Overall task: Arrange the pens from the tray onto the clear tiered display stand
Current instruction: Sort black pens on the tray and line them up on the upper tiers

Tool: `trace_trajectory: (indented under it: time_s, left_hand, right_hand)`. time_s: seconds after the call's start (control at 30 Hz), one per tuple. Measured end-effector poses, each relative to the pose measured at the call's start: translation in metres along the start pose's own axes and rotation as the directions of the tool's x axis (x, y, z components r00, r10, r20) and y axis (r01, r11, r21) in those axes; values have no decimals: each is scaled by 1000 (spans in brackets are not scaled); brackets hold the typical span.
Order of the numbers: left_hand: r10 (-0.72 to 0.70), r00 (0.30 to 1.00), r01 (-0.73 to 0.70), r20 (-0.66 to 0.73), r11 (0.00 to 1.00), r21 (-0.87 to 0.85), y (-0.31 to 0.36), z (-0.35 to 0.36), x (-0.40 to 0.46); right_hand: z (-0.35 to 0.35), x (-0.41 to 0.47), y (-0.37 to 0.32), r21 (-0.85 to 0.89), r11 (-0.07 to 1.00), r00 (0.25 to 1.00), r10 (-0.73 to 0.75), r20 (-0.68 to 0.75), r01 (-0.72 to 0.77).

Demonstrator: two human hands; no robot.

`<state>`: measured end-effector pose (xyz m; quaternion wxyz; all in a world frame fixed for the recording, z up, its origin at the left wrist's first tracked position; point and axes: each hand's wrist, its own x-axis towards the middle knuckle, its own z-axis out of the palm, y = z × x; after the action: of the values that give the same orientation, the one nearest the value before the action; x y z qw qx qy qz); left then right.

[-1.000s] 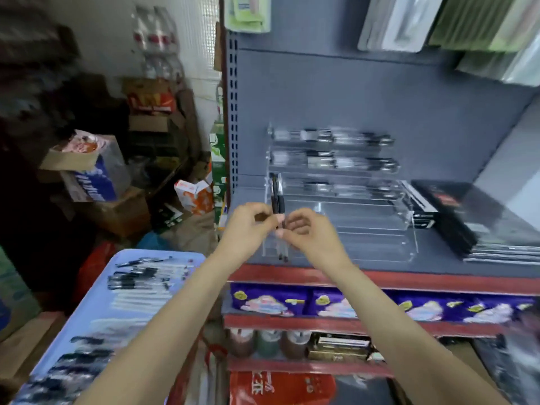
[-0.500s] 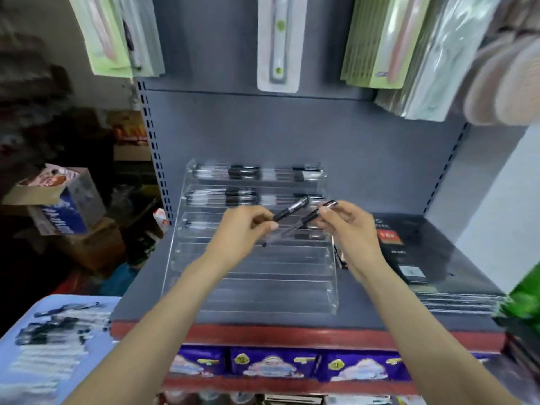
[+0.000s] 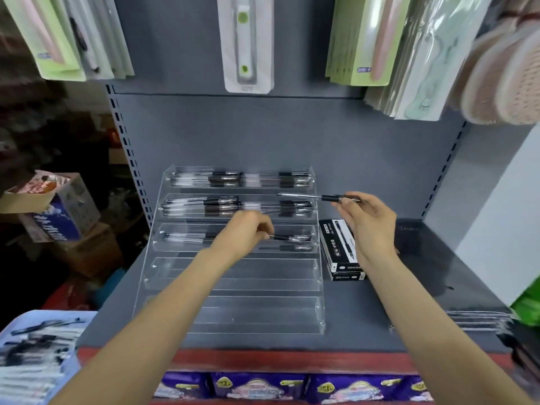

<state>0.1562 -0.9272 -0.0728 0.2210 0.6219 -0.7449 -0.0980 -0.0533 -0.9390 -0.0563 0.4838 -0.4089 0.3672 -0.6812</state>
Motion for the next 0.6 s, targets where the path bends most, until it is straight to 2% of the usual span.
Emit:
trace_trajectory:
  time_s: [0.23, 0.33, 0.47, 0.6]
  left_hand:
    - [-18, 999, 6, 49, 971, 238, 11, 5, 13]
    - [-24, 998, 8, 55, 963, 271, 11, 4, 16]
    - [-18, 1000, 13, 23, 983, 183, 3, 3, 14]
    - [-49, 994, 42, -98, 997, -70, -15, -2, -4]
  right_hand:
    - [2, 2, 3, 38, 999, 999, 32, 13, -33]
    - [5, 0, 4, 39, 998, 998, 50, 37, -51]
    - [10, -4, 5, 34, 997, 997, 61, 49, -63]
    - [19, -12, 9, 6, 997, 992, 82, 91, -83]
